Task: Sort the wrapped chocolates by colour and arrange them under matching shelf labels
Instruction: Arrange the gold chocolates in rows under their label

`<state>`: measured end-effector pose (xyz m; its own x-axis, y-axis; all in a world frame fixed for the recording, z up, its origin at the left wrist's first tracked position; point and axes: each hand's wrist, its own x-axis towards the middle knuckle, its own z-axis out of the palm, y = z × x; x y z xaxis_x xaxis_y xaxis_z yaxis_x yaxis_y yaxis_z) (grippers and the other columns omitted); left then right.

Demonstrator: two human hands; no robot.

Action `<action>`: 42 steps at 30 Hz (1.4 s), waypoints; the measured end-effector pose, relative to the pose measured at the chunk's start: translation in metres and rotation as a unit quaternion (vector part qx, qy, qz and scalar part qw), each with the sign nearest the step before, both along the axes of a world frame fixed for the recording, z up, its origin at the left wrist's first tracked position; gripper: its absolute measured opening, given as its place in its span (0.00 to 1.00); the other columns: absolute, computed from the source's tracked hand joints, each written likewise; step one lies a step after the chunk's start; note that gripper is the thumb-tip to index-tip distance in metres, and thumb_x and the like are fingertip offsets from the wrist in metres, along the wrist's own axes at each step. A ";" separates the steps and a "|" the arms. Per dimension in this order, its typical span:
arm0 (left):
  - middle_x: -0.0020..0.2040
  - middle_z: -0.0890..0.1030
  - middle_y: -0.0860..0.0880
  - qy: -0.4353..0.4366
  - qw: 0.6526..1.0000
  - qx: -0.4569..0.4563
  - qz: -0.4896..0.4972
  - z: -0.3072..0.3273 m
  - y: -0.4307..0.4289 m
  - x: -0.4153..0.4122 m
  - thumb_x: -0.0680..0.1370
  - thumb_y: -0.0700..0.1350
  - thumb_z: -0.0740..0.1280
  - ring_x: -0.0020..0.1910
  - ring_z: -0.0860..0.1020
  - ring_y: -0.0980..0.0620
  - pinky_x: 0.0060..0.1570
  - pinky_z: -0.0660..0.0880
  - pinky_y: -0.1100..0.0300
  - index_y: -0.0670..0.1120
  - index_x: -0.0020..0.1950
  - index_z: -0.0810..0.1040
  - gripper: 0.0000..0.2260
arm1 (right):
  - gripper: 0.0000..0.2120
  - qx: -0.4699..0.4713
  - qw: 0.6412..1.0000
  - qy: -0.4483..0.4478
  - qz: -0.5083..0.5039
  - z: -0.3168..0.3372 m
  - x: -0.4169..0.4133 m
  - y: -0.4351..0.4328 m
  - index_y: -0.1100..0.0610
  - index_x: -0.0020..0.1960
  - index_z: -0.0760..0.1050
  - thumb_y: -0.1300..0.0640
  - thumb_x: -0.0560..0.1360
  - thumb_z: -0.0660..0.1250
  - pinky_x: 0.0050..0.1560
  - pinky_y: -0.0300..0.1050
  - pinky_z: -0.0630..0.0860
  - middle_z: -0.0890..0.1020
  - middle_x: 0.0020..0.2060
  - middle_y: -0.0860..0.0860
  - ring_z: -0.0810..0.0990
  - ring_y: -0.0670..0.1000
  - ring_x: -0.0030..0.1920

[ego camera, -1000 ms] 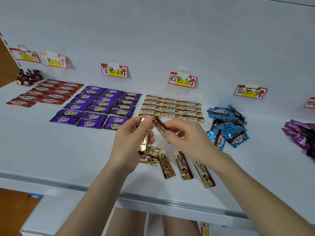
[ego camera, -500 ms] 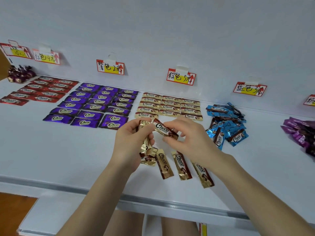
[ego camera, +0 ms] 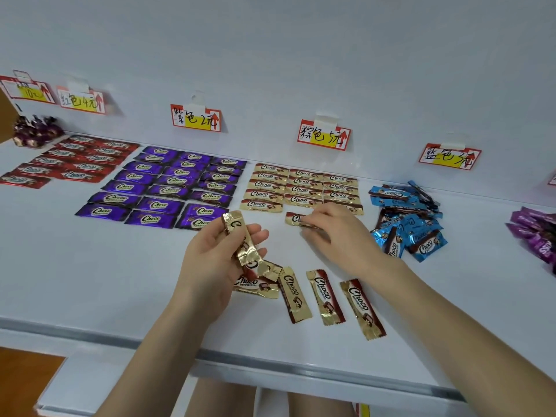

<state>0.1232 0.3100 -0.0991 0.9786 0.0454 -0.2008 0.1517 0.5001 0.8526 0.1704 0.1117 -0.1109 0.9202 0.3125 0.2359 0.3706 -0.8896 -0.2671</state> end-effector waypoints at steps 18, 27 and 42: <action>0.39 0.85 0.47 -0.005 0.999 0.007 0.034 -0.004 0.001 -0.001 0.79 0.38 0.62 0.42 0.84 0.50 0.32 0.80 0.60 0.42 0.51 0.76 0.04 | 0.16 -0.032 0.999 -0.018 -0.024 -0.010 0.002 0.010 0.55 0.63 0.73 0.52 0.80 0.55 0.54 0.46 0.66 0.73 0.59 0.53 0.68 0.53 0.59; 0.42 0.85 0.43 0.002 0.999 -0.021 0.033 -0.001 0.002 -0.001 0.80 0.38 0.60 0.43 0.84 0.47 0.31 0.79 0.59 0.39 0.56 0.74 0.08 | 0.16 -0.017 0.999 -0.038 -0.020 -0.014 0.003 0.008 0.56 0.63 0.73 0.52 0.80 0.55 0.54 0.45 0.66 0.74 0.59 0.52 0.68 0.52 0.59; 0.40 0.85 0.44 -0.073 0.994 0.059 -0.049 0.008 -0.016 -0.022 0.66 0.44 0.70 0.33 0.83 0.49 0.29 0.78 0.60 0.50 0.45 0.83 0.09 | 0.06 0.352 0.934 0.031 0.049 0.055 -0.042 0.021 0.45 0.45 0.77 0.57 0.73 0.68 0.43 0.29 0.73 0.80 0.39 0.40 0.77 0.37 0.42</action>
